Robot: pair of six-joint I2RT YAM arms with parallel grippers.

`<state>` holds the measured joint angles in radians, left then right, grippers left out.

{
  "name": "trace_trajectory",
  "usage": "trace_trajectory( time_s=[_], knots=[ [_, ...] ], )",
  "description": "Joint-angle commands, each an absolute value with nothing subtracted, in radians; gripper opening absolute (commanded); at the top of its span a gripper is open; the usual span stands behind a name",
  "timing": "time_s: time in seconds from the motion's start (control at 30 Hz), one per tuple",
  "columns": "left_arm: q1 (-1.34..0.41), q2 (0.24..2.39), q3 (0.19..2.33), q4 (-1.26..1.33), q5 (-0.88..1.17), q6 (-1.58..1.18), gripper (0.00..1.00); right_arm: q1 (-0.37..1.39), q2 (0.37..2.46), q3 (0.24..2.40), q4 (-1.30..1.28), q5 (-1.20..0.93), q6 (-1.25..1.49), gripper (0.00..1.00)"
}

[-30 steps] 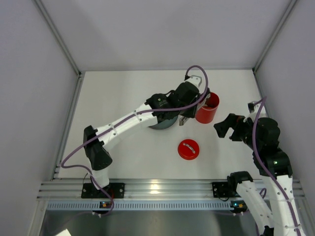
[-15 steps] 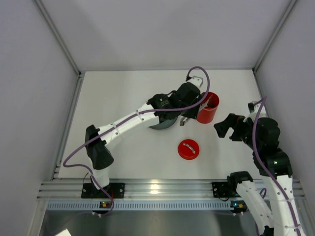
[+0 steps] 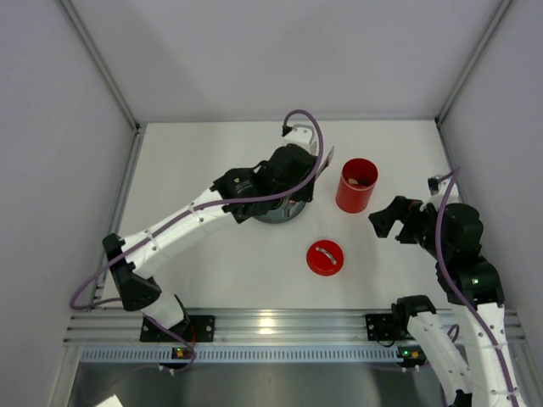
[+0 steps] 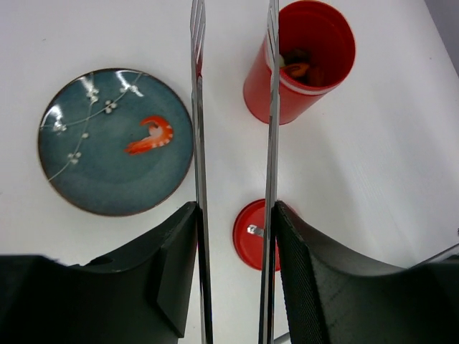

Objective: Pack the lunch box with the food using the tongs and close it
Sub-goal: Place the fake food in the packing box, then pick up the fake food from the plate.

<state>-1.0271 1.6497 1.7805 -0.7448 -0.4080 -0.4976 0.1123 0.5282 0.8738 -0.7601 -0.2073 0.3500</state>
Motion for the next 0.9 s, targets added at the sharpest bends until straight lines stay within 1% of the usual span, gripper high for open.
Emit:
trace_trajectory(
  time_s=[0.0, 0.23, 0.33, 0.4, 0.6, 0.87],
  knots=[
    [-1.029, 1.531, 1.705, -0.81, -0.514, -0.525, 0.51, 0.103, 0.514, 0.893, -0.752, -0.213, 0.345, 1.0],
    [-1.026, 1.485, 1.53, -0.838, -0.505, -0.519, 0.55, 0.103, 0.518, 0.871, -0.733, -0.225, 0.354, 1.0],
    [-1.019, 1.509, 1.509, -0.833, -0.467, -0.497, 0.57, 0.103, 0.517, 0.871, -0.732, -0.225, 0.354, 0.99],
    [-1.017, 1.54, 1.499, -0.833, -0.451, -0.479, 0.6, 0.103, 0.518, 0.871, -0.733, -0.222, 0.353, 0.99],
    [-1.0, 1.6, 1.473, -0.813, -0.447, -0.459, 0.61, 0.103, 0.515, 0.87, -0.735, -0.219, 0.35, 1.0],
    [-0.914, 1.629, 1.422, -0.747, -0.397, -0.443, 0.6, 0.103, 0.517, 0.873, -0.736, -0.216, 0.345, 0.99]
  ],
)
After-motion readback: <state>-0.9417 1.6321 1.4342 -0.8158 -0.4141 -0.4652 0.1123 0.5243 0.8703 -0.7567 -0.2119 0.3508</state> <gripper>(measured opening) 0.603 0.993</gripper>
